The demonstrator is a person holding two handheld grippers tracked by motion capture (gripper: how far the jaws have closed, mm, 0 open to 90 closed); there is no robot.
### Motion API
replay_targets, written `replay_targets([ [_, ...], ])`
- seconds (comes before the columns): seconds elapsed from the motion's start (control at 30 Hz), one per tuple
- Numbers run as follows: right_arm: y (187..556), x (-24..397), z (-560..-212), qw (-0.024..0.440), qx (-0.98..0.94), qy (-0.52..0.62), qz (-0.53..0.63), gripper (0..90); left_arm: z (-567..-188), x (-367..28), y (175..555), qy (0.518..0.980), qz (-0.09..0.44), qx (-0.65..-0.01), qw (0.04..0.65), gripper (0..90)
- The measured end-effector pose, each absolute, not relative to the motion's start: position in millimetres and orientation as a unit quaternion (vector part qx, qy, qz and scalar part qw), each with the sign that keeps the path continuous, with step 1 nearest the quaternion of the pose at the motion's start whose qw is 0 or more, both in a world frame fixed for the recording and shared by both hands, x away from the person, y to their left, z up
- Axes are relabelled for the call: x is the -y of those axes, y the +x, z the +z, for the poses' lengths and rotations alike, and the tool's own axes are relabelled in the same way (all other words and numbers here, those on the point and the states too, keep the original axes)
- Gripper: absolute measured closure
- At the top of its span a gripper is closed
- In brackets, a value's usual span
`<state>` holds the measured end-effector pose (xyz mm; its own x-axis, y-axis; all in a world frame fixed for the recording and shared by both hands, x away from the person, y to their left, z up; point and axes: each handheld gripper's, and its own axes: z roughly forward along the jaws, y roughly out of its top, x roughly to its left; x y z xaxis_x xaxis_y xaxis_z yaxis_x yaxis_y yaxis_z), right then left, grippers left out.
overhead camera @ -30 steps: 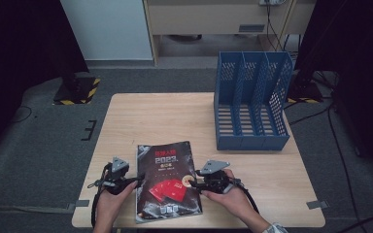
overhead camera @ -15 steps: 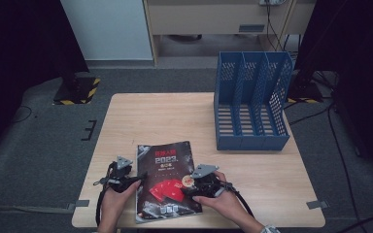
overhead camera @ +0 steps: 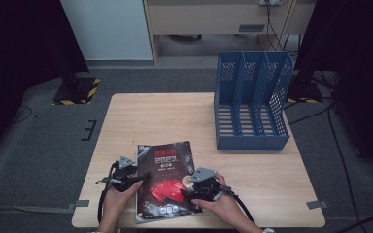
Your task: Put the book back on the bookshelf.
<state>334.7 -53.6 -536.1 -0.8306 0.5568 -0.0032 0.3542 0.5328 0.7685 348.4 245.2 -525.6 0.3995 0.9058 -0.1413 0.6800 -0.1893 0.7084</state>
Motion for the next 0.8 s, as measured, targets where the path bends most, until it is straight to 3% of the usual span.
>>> replay_targets([
  [0.1, 335, 54, -536, 0.123, -0.867, 0.264, 0.405, 25.2, -523, -247, 347, 0.746, 0.148, -0.526, 0.379, 44.5],
  [0.5, 335, 54, -536, 0.119, -0.868, 0.262, 0.405, 25.0, -511, -235, 331, 0.761, 0.129, -0.494, 0.401, 48.2],
  [0.8, 334, 54, -536, 0.118, -0.868, 0.261, 0.405, 25.0, -512, -227, 324, 0.772, 0.124, -0.493, 0.383, 47.9],
])
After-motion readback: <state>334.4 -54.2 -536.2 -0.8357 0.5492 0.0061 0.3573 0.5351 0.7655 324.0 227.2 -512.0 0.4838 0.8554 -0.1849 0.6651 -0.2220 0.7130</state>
